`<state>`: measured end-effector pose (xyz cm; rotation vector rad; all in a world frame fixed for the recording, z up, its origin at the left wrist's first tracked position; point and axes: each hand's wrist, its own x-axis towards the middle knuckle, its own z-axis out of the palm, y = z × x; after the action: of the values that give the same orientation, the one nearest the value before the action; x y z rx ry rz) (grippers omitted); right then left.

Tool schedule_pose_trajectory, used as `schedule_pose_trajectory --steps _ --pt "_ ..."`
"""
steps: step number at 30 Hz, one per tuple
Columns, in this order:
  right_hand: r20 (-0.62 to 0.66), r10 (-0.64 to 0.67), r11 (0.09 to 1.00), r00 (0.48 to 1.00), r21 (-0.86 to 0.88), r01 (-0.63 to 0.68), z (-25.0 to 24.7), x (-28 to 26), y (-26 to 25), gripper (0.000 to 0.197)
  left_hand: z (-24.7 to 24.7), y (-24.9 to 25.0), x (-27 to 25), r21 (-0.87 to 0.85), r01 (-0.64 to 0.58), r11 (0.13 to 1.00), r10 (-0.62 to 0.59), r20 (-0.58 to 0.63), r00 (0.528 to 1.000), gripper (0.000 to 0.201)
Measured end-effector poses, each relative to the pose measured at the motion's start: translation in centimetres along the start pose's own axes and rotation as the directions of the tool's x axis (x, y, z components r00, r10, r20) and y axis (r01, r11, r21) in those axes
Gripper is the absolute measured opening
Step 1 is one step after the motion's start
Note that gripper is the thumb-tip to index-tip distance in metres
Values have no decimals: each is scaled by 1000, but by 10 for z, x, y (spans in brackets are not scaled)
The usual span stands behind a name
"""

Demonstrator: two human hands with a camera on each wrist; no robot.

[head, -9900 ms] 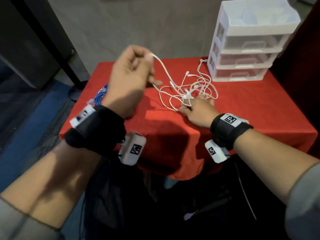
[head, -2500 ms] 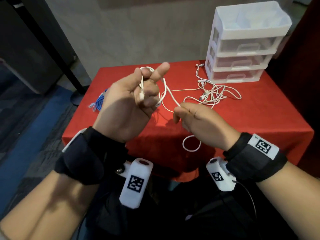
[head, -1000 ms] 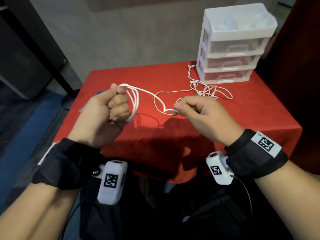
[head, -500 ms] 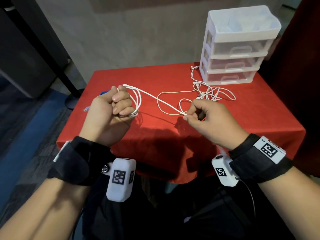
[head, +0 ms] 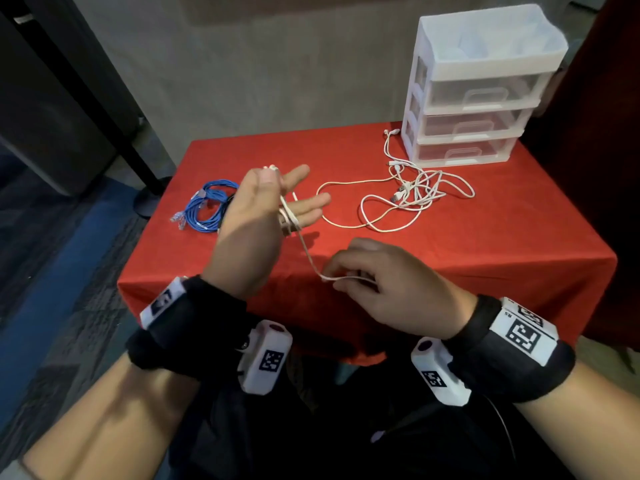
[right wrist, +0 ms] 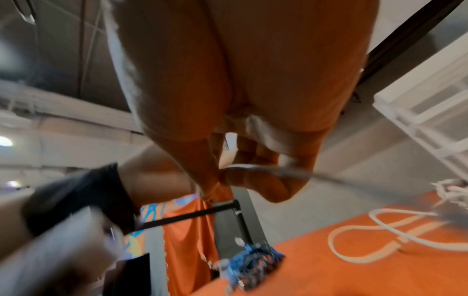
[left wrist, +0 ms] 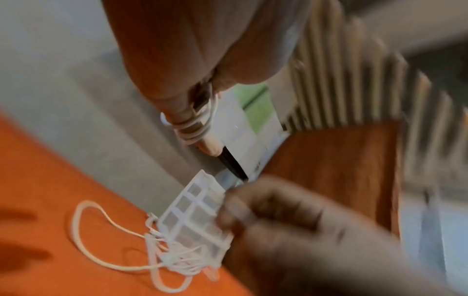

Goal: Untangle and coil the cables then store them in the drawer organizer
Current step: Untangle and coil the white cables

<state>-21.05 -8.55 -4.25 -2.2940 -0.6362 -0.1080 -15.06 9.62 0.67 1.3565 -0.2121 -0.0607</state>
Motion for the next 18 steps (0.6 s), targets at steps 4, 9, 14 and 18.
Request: schedule_pose_trajectory --steps 4,9,14,18 --pt "-50 -44 999 998 -16 43 -18 5 -16 13 4 -13 -7 360 -126 924 109 67 992 23" --pt "-169 -64 997 983 -49 57 -28 6 -12 7 -3 -20 -12 708 -309 635 141 288 947 27" --pt "-243 -32 997 970 -75 14 -38 9 -4 6 9 -18 -17 708 -245 662 -7 333 943 40" --pt "-148 -38 988 988 -156 15 -41 7 10 5 7 -13 -16 652 -80 754 -170 311 935 40"
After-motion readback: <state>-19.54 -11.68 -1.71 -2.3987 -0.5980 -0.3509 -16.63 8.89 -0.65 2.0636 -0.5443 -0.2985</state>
